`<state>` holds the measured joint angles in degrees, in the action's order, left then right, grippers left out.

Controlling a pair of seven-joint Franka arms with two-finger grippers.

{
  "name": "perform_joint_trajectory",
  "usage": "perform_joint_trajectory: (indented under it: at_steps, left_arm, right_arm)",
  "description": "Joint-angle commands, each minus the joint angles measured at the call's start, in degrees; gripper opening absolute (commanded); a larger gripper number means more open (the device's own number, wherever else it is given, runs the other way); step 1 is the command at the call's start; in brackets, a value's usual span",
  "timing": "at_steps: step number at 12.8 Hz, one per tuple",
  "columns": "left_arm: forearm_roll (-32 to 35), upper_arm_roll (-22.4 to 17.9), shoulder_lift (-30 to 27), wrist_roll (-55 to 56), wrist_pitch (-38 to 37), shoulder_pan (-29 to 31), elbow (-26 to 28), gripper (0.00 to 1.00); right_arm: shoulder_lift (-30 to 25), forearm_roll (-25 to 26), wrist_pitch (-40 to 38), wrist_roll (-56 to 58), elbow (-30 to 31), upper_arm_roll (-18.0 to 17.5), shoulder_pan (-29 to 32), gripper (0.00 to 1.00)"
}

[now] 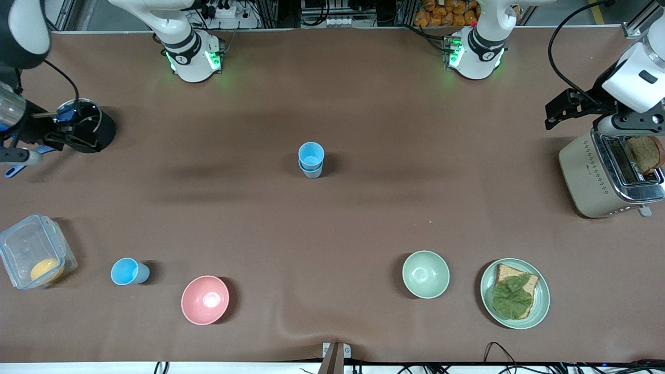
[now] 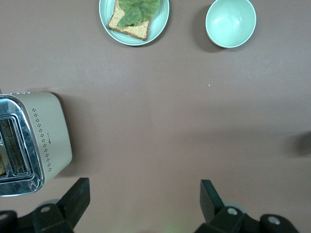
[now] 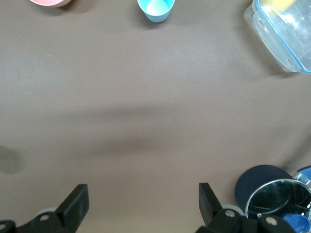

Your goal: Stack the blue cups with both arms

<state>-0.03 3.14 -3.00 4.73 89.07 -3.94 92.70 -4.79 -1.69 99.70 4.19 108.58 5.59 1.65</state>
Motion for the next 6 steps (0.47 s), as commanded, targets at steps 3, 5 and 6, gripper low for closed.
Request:
perform_joint_trajectory:
  at_steps: [3,5,6]
  left_arm:
    - [-0.49,0.20,1.07,-1.39,-0.66,0.51,-1.65,1.00]
    - [-0.41,0.20,1.07,-1.39,-0.66,0.51,-1.56,1.00]
    - [-0.41,0.20,1.16,-1.39,-0.66,0.51,-1.56,1.00]
  right_arm:
    - [2.14,-0.94,-6.97,-5.14,-9.08,-2.60,-0.24,1.00]
    - [2.33,-0.68,-6.89,-5.24,-9.18,-3.91,0.11,1.00]
    - [2.33,-0.42,-7.15,-5.24,-9.18,-4.87,0.63,1.00]
